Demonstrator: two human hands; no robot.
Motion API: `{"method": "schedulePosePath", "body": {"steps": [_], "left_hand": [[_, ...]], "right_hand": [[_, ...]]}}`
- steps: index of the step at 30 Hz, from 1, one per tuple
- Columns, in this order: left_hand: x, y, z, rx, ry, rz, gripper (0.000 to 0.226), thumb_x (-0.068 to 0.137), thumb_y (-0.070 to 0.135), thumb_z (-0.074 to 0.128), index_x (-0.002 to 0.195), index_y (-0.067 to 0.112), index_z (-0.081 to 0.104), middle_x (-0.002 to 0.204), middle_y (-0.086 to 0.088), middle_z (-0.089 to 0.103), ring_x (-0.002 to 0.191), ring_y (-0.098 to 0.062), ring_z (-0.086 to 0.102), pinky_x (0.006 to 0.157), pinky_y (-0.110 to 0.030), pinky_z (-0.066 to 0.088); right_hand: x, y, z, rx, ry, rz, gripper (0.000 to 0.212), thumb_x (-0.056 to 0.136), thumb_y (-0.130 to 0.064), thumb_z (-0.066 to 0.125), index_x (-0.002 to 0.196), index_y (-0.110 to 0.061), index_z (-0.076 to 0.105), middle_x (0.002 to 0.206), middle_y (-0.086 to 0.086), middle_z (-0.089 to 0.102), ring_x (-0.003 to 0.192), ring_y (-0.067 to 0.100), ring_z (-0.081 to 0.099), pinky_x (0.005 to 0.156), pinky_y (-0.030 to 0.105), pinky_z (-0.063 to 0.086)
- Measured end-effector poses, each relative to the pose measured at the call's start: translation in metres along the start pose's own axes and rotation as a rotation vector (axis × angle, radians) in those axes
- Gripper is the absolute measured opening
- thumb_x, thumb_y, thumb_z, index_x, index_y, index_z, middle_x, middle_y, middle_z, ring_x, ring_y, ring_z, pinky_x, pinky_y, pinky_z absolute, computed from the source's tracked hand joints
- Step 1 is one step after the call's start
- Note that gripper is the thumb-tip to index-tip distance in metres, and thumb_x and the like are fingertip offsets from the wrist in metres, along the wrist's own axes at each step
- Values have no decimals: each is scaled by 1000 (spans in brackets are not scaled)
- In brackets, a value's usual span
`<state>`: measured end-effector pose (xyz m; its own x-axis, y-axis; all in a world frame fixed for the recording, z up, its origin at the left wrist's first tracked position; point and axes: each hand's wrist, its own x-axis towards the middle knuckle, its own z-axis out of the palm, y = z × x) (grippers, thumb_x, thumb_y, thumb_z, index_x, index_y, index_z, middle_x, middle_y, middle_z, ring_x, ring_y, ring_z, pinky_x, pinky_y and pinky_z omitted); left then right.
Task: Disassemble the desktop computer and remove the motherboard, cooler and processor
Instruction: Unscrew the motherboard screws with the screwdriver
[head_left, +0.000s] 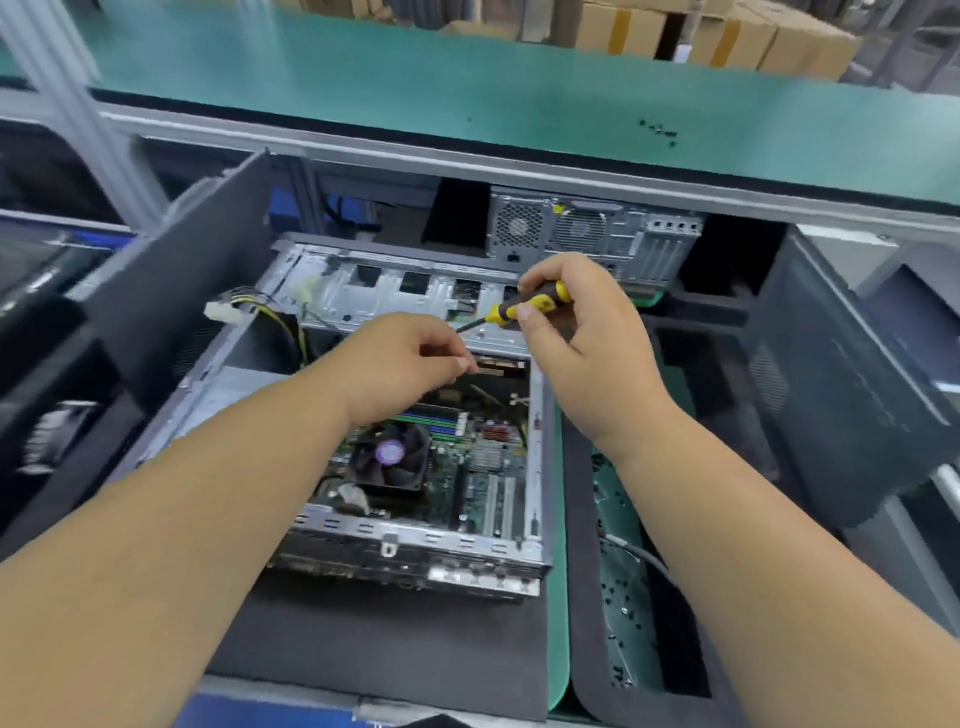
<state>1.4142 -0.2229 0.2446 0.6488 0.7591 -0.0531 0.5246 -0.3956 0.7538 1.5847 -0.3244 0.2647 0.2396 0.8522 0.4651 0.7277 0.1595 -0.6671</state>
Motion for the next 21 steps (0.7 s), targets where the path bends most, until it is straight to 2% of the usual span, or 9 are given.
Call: {"method": "schedulePosePath", "body": {"steps": [8,13,18,21], "left_hand": [[-24,-73,-57,-58,81,-43,16,91,23,64,83,32,74,79,19,68,78,3,61,73,-22,47],[-29,-95,-78,-89,102,-44,17,92,22,62,84,33,74,79,18,68,82,-3,63,75,-21,50],[-27,-104,-82,-62,68,-12,17,92,22,61,86,32,73,89,13,69,87,-5,63,78,-24,51],[-27,-110,-80,-22,64,-5,15,92,23,61,87,31,73,93,14,65,87,0,60,76,-18,47]], "right_hand": [[16,-25,61,-40,-172,66,24,96,-15,56,110,-34,52,103,-21,55,93,-5,53,76,8,40],[18,-42,84,-36,-247,99,24,97,-20,57,109,-40,52,103,-18,62,94,2,59,82,29,52],[20,-49,99,-28,-277,111,21,95,-22,60,107,-39,54,98,-12,62,88,9,60,80,37,53],[21,-47,106,46,-332,155,22,93,-22,62,105,-39,56,97,-8,65,86,13,63,81,43,54]]}}
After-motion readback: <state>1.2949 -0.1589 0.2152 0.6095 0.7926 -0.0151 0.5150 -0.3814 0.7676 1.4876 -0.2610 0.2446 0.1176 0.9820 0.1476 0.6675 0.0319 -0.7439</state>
